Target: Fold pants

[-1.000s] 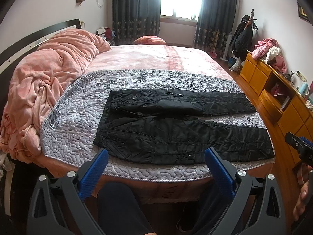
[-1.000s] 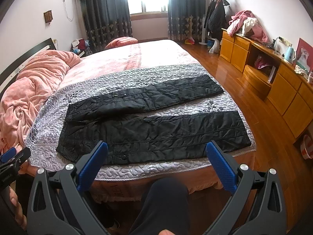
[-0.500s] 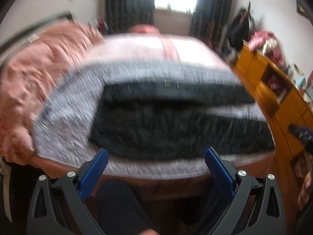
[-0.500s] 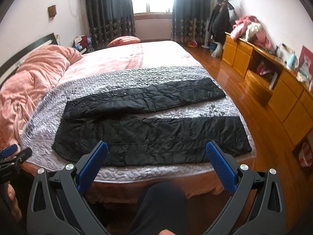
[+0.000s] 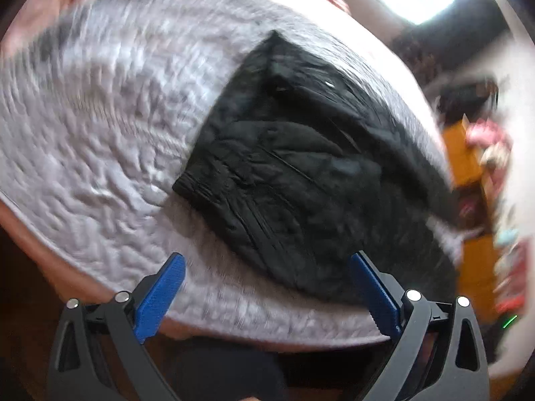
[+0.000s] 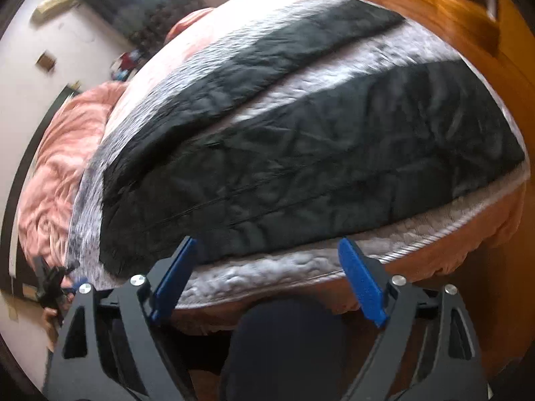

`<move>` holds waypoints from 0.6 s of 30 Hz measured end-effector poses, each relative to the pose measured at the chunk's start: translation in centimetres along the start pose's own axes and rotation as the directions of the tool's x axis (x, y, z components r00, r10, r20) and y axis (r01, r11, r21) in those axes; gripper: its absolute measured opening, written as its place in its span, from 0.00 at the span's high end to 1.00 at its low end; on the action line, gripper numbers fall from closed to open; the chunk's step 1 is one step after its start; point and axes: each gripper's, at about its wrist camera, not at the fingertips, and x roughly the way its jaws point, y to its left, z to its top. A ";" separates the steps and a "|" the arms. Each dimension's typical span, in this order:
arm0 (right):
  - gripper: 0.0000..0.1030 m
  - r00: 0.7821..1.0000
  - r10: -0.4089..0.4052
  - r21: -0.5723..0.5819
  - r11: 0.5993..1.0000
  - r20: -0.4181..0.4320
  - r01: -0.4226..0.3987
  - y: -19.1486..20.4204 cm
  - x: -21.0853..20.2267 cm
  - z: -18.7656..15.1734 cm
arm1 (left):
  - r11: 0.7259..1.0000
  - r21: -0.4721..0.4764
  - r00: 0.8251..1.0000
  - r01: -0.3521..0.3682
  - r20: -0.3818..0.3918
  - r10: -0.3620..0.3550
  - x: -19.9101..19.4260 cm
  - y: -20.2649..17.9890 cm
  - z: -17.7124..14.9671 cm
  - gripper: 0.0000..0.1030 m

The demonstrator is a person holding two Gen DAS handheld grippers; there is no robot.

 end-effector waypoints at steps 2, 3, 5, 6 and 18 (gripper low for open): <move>0.16 1.000 0.022 0.049 0.999 -0.014 -0.022 -1.8 0.7 -0.2 | 0.988 -0.119 0.996 0.093 -0.003 -0.094 1.7 2.4 0.8 0.04; 0.16 0.999 0.028 0.069 0.997 -0.017 -0.027 -2.6 0.9 -0.3 | 0.985 -0.139 0.995 0.099 -0.008 -0.101 2.4 2.8 1.1 0.04; 0.16 0.998 0.055 0.102 0.993 -0.023 -0.052 -4.1 1.5 -0.7 | 0.985 -0.167 0.999 0.042 -0.017 -0.046 4.0 3.8 1.6 0.05; 0.16 0.998 0.054 0.114 0.992 -0.025 -0.051 -4.5 1.6 -0.8 | 0.981 -0.186 0.998 0.051 -0.025 -0.057 4.7 4.1 1.8 0.06; 0.50 0.965 0.143 0.567 0.786 0.219 -0.245 -23.0 -0.9 0.8 | 0.985 -0.170 0.997 -0.010 -0.075 -0.003 7.9 3.4 2.4 0.62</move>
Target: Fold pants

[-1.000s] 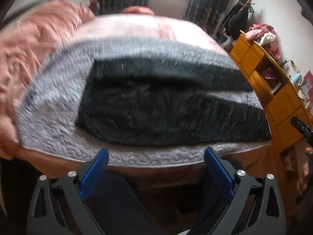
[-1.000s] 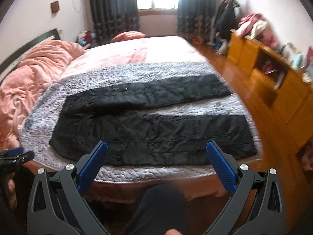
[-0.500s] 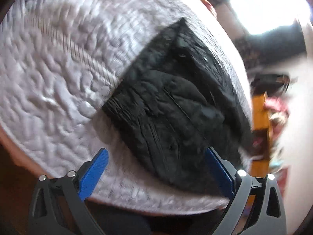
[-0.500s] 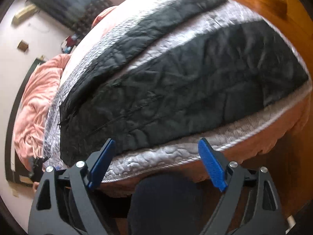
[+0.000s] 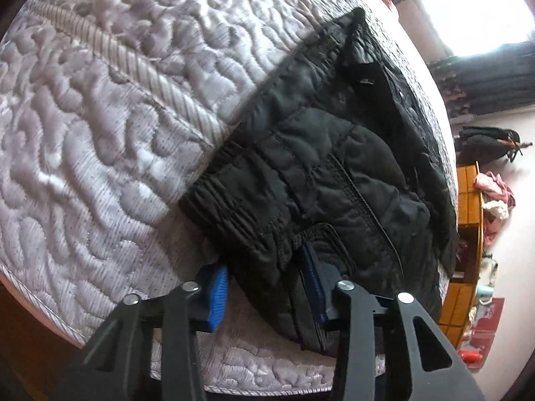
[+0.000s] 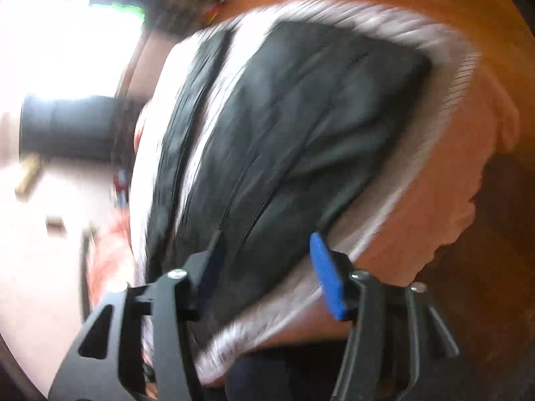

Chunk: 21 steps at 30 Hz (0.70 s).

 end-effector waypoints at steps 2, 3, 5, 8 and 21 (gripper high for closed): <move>0.50 0.999 0.006 0.081 0.997 0.048 -0.010 -2.6 -1.1 2.1 | 1.000 -0.006 1.000 0.003 0.009 -0.002 -0.2 0.5 -0.5 0.62; 0.46 0.997 0.054 0.064 0.996 0.058 -0.057 -3.3 -1.3 2.6 | 1.000 -0.007 1.000 0.002 0.011 -0.002 -0.1 0.5 -0.5 0.62; 0.42 0.995 0.052 0.090 0.994 0.090 -0.060 -4.6 -1.6 3.9 | 1.000 -0.017 1.000 0.016 0.010 -0.016 -0.2 0.2 -0.6 0.54; 0.41 0.994 0.056 0.105 0.992 0.093 -0.066 -5.4 -1.2 4.8 | 0.998 -0.042 0.999 0.043 0.019 -0.042 0.0 0.1 -0.7 0.44; 0.88 0.996 0.067 0.044 0.997 0.065 -0.070 -3.9 0.9 6.9 | 0.985 -0.175 0.991 0.009 0.131 0.014 -2.9 1.0 -1.1 0.83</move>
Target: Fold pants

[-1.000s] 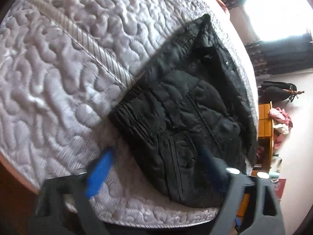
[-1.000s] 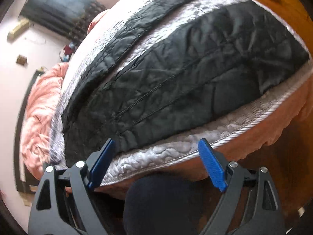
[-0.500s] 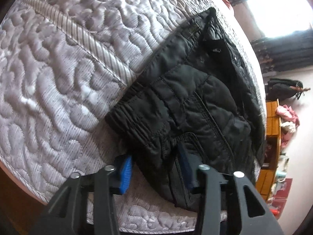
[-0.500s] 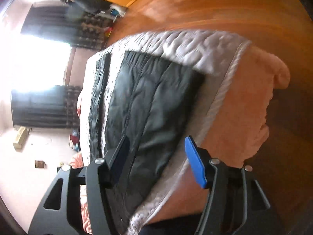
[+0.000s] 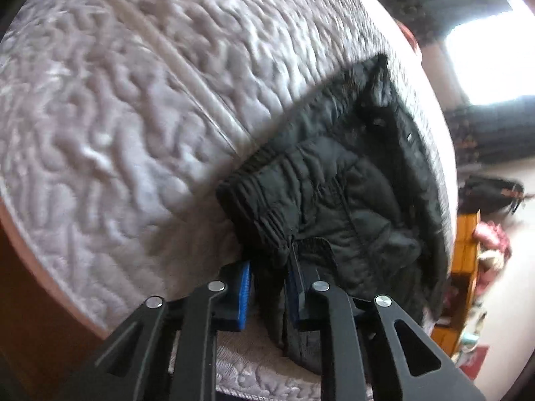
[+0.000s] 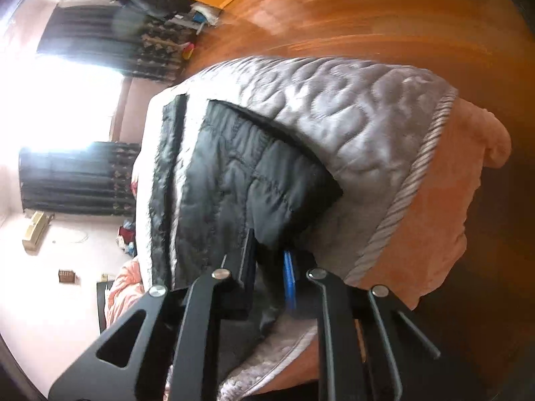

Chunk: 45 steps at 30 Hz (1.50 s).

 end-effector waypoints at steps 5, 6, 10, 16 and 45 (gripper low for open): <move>0.89 0.998 0.003 -0.082 0.997 -0.070 -0.009 2.8 0.6 -3.0 | 0.996 -0.076 0.997 -0.038 0.066 0.043 -2.4 3.7 1.8 0.83; 0.89 0.995 -0.012 -0.113 0.994 -0.095 0.002 3.3 1.3 -3.8 | 0.995 -0.088 0.996 -0.047 0.072 0.053 -2.7 4.4 2.0 0.83; 0.87 0.984 -0.104 -0.195 0.978 -0.143 0.075 4.0 3.6 -5.4 | 0.990 -0.109 0.992 -0.092 0.074 0.101 -2.5 6.9 3.2 0.82; 0.49 0.933 -0.358 -0.400 0.849 0.046 0.346 8.1 1.1 -6.0 | 0.995 -0.052 0.994 -0.085 0.061 0.088 -3.6 6.5 4.3 0.56; 0.25 0.924 -0.292 -0.566 0.817 -0.246 0.108 24.8 17.7 0.8 | 0.861 0.504 0.992 -0.072 -0.052 0.113 9.6 -11.8 27.1 0.15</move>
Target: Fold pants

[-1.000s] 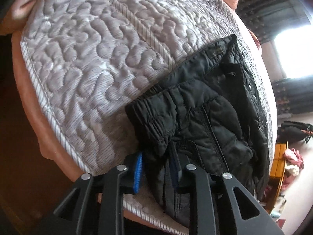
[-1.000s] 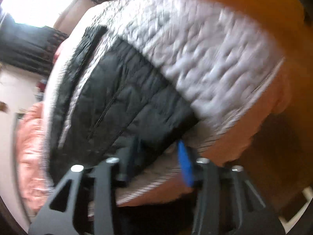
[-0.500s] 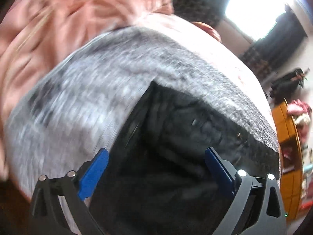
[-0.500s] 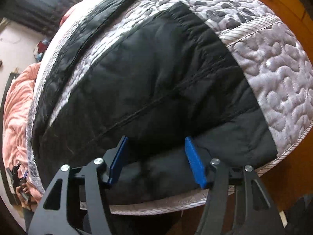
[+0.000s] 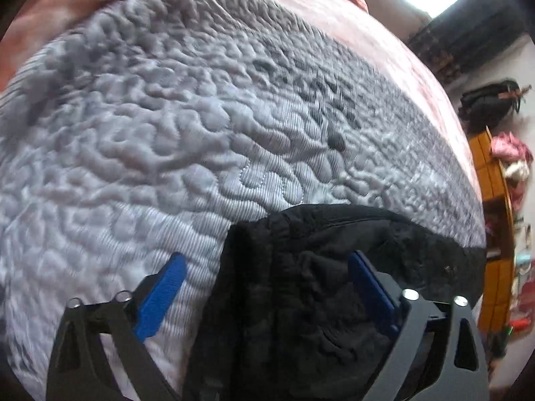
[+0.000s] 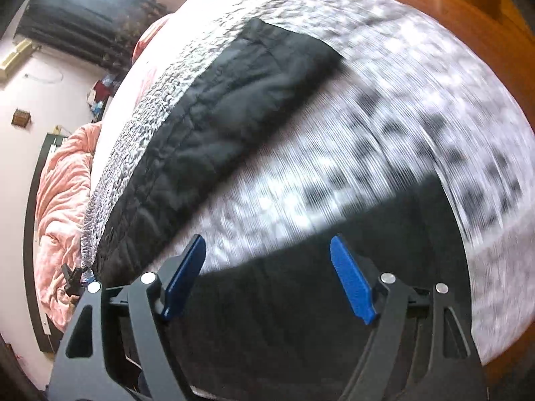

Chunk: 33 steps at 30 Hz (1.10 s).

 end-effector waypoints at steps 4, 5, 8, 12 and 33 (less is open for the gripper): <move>0.23 1.000 0.024 -0.082 0.996 -0.001 -0.024 2.0 0.8 5.3 | 0.999 0.050 1.000 0.017 -0.018 -0.016 0.1 -0.4 0.1 0.48; 0.22 1.000 0.031 -0.107 0.994 -0.004 -0.032 2.7 1.2 6.9 | 0.998 0.066 1.000 0.018 -0.026 -0.016 0.2 -0.6 0.1 0.48; 0.22 1.000 0.015 -0.170 0.985 0.001 -0.015 3.6 2.1 11.6 | 0.993 0.112 0.998 -0.028 -0.045 0.033 0.9 -1.3 0.2 0.49; 0.21 1.000 -0.022 -0.171 0.985 0.018 0.025 3.4 4.1 19.3 | 0.994 0.097 0.998 -0.051 -0.027 0.054 1.2 -1.4 0.6 0.60; 0.90 0.989 0.035 -0.280 0.957 -0.147 -0.075 4.2 12.3 26.6 | 0.995 -0.035 0.995 -0.089 0.033 0.090 0.3 -0.9 0.5 0.82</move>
